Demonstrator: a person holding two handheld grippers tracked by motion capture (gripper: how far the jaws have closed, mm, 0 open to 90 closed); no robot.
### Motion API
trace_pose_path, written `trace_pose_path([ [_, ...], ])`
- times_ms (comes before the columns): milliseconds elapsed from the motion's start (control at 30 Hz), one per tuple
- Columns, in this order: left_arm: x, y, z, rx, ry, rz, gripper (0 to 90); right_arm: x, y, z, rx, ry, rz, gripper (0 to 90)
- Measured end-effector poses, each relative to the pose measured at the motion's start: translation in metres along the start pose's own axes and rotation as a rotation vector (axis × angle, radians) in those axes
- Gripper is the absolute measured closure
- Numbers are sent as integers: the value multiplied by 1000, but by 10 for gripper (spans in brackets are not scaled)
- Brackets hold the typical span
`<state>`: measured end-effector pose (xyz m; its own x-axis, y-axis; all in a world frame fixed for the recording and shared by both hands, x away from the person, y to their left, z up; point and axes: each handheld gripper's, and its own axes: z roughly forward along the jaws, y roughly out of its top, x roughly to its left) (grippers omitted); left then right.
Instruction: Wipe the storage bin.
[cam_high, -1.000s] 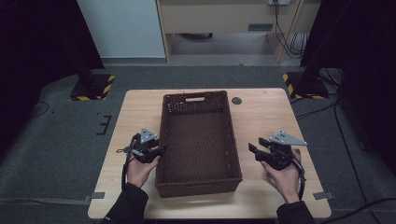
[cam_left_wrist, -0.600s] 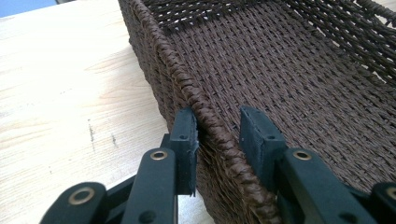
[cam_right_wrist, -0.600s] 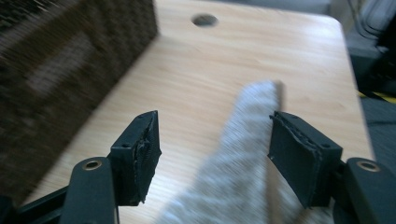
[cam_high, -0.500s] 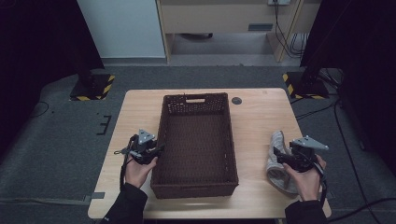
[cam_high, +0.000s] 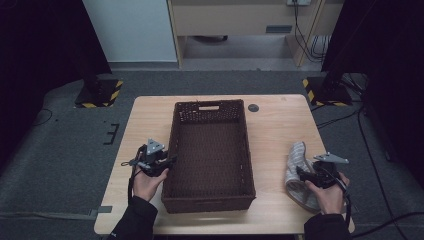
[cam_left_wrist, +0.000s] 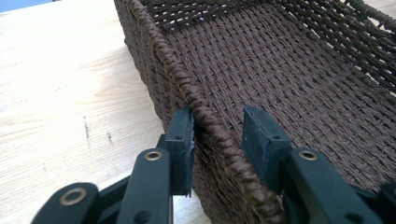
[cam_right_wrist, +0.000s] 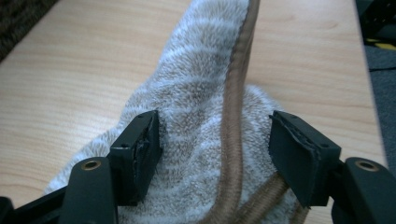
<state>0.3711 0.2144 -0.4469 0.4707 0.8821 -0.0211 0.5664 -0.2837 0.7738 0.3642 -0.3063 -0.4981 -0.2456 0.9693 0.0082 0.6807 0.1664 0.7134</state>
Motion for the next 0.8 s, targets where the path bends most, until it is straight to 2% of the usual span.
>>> trace_pose_path([
  [100,0,0,0,-1,-2,-1,618,2,-2,5,5,23,14,366],
  [167,1,0,0,-1,-4,-1,609,1,-4,9,10,46,27,438],
  [233,2,0,-1,-24,-16,-19,579,1,-6,12,10,60,44,512],
  [333,5,3,-2,-37,-7,-28,530,1,-6,13,7,61,25,670],
  [400,7,7,-3,-42,0,-33,521,2,-4,12,18,57,19,728],
  [500,10,10,-2,-42,9,-33,522,1,1,8,9,84,43,756],
  [567,15,13,3,-42,-2,-57,525,3,6,2,-39,128,51,757],
  [633,17,13,11,-33,-17,-70,535,7,11,-4,-85,158,37,756],
  [700,17,13,19,-3,-12,-55,557,12,16,-8,-126,182,27,755],
  [733,17,13,20,-2,-31,-62,583,14,17,-9,-138,197,25,754],
  [800,18,13,19,1,-32,-79,617,18,19,-11,-154,223,13,753],
])
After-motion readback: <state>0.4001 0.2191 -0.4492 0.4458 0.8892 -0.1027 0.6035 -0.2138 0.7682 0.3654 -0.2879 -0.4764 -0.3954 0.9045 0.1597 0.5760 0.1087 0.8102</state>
